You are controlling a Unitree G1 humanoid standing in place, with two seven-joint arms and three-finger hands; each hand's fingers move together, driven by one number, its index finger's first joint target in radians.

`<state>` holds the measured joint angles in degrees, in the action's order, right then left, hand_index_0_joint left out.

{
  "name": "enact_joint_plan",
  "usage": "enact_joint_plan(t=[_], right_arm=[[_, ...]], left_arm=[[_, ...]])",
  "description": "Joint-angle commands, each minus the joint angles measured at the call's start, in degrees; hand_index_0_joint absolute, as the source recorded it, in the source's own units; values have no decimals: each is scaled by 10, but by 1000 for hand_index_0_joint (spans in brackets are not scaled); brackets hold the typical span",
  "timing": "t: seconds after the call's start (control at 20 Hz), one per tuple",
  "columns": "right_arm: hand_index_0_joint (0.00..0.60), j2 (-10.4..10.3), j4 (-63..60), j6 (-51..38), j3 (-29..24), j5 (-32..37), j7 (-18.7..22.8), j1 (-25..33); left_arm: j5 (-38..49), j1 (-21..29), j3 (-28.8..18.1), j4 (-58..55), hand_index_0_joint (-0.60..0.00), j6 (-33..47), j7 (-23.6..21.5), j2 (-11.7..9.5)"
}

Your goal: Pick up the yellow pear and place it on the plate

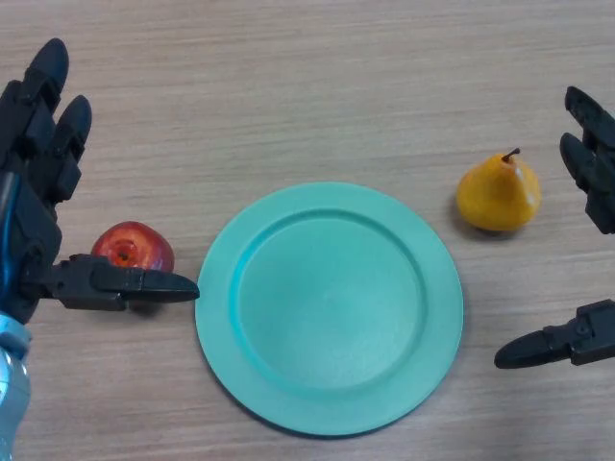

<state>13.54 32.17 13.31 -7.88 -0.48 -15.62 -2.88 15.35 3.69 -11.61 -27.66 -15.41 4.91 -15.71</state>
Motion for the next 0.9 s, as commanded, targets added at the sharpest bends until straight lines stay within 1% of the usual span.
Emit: enact_joint_plan(t=[0.05, 0.3, 0.4, 0.5, 0.55, 0.7, 0.8, 0.9], right_arm=[[0, 19, 25, -89, -37, 7, 20, 17], [0, 19, 27, -84, -38, 8, 18, 15], [0, 22, 20, -85, -45, 14, 18, 21], [0, 28, -17, -110, -40, 5, 26, 38], [0, 34, -27, -102, -43, 14, 25, 52], [0, 46, -66, -105, -42, 33, 27, 83], [0, 56, -110, -106, -40, 48, 31, 113], [0, 66, -169, -133, -33, 39, 39, 142]], left_arm=[[-20, 21, -25, -26, 0, 87, -7, -22], [-21, 16, -19, -26, 0, 90, -2, -19], [-21, 12, -17, -27, 0, 94, 0, -16], [-21, 12, -13, -27, 0, 94, -1, -14], [-18, 12, -12, -30, 0, 88, 2, -14], [-15, 10, -7, -35, 0, 78, 16, -14], [-16, 10, -7, -36, 0, 79, 18, -12], [-14, 7, -7, -35, 0, 82, 15, -10]])
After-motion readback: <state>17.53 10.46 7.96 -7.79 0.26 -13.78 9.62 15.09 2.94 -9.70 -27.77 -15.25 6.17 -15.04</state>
